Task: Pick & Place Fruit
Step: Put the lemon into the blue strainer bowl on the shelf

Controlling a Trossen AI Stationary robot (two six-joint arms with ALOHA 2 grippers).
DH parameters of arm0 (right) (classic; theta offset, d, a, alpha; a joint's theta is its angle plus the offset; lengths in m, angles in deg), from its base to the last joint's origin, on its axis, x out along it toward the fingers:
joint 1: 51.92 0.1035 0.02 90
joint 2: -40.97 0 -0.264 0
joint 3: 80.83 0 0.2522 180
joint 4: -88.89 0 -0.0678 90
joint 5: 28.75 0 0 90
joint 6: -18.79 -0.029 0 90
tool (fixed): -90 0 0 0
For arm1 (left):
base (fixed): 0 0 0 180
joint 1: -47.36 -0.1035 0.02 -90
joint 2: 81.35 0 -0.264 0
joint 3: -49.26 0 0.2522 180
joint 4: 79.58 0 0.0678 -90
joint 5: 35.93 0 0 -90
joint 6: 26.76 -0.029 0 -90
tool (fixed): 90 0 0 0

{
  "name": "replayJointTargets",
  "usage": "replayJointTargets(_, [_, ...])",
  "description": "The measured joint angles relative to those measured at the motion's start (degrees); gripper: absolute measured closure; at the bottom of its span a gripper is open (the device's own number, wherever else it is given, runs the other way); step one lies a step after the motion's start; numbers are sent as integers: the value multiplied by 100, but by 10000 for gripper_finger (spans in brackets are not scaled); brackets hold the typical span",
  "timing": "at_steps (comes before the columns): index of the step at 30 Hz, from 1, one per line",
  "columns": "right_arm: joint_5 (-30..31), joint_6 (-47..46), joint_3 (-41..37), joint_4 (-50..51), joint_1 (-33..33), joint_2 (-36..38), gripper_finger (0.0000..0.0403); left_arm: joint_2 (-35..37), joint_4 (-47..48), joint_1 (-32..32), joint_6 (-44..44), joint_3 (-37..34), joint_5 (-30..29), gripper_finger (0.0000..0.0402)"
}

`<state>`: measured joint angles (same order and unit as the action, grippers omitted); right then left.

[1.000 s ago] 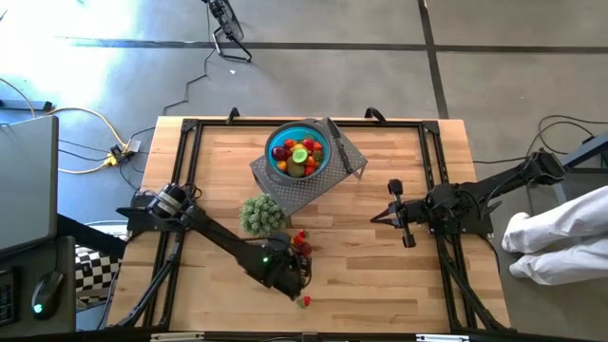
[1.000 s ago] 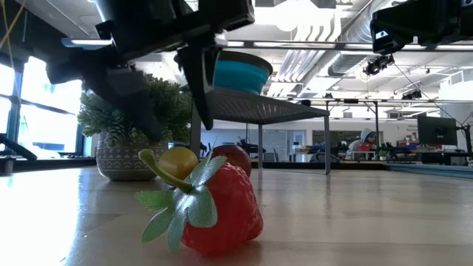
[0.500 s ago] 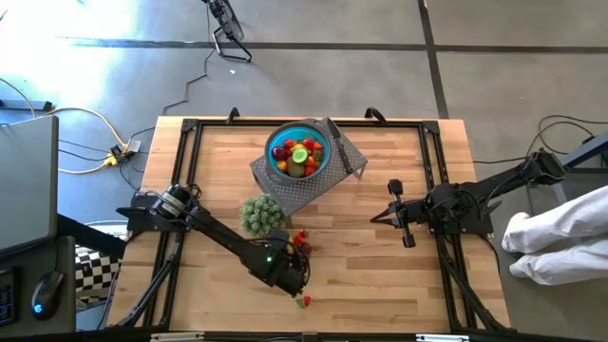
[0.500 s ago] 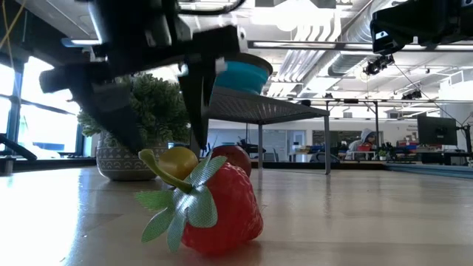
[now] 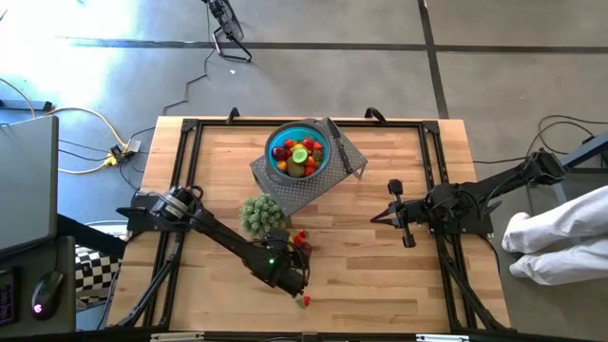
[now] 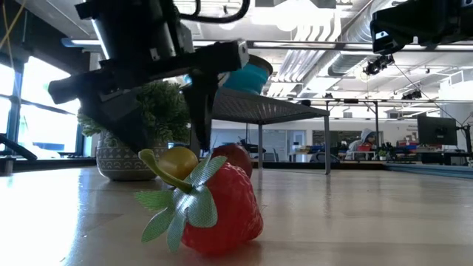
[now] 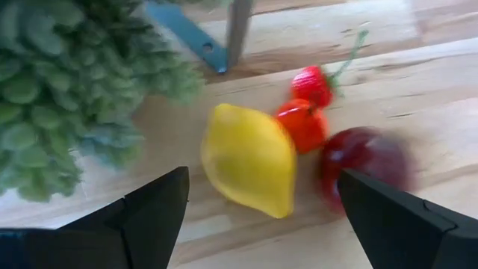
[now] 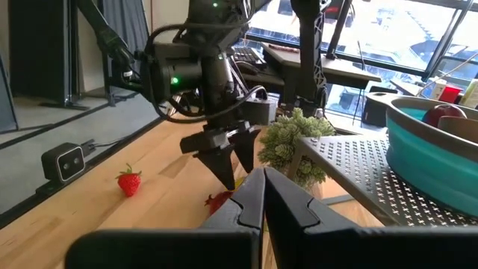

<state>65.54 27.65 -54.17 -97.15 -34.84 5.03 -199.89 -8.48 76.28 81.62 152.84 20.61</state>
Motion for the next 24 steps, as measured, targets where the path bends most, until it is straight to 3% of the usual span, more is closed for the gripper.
replayJointTargets(24, [2,0,2,105,2,-2,400,-323,141,-159,-9,-2,91,66])
